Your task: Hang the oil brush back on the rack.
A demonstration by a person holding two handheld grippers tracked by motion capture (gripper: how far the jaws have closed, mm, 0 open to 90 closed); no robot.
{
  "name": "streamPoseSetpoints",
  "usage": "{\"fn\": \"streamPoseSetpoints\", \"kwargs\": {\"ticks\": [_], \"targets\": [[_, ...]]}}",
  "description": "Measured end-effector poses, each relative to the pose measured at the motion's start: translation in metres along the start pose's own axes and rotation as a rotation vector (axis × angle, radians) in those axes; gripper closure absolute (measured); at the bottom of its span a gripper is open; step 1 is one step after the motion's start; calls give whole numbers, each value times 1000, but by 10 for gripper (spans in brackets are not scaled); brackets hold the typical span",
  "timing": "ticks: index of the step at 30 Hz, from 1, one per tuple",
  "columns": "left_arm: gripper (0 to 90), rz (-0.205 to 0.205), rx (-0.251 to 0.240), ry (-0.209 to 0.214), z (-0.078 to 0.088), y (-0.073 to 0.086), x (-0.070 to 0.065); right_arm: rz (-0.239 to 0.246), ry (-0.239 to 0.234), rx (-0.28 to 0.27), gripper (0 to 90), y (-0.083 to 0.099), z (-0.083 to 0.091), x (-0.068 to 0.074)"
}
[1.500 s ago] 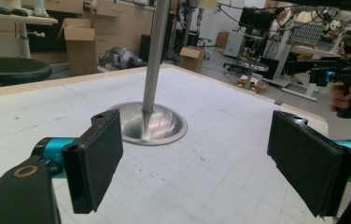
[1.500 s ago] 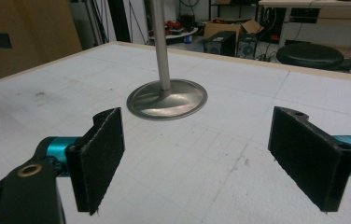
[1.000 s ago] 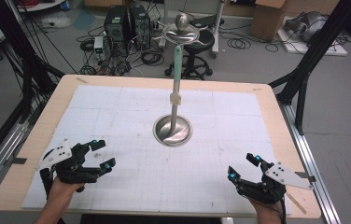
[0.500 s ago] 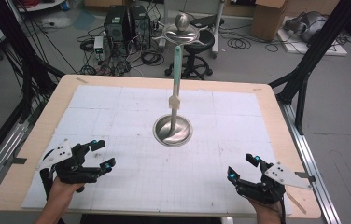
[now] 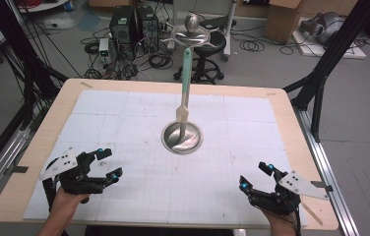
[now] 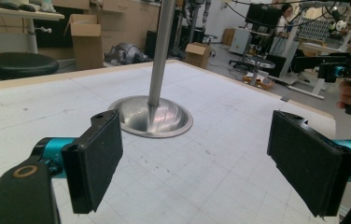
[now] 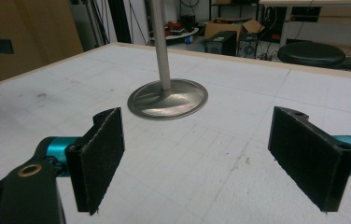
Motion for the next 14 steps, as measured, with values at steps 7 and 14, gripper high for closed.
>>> {"fn": "streamPoseSetpoints", "kwargs": {"ticks": [7, 14], "targets": [[185, -3, 2, 1, 0, 0, 0, 0, -2, 0, 176, 0, 0, 0], [185, -2, 1, -4, 1, 0, 1, -1, -1, -4, 176, 0, 0, -1]]}}
Point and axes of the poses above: each handheld gripper's, and its own axes: z roughly backward along the jaws, y roughly out of its underside, x roughly to its left, the point moved 5 cm from there along -z, roughly forward along the jaws, and after that the axes turned 8 degrees about x, right-handed, at the moved point
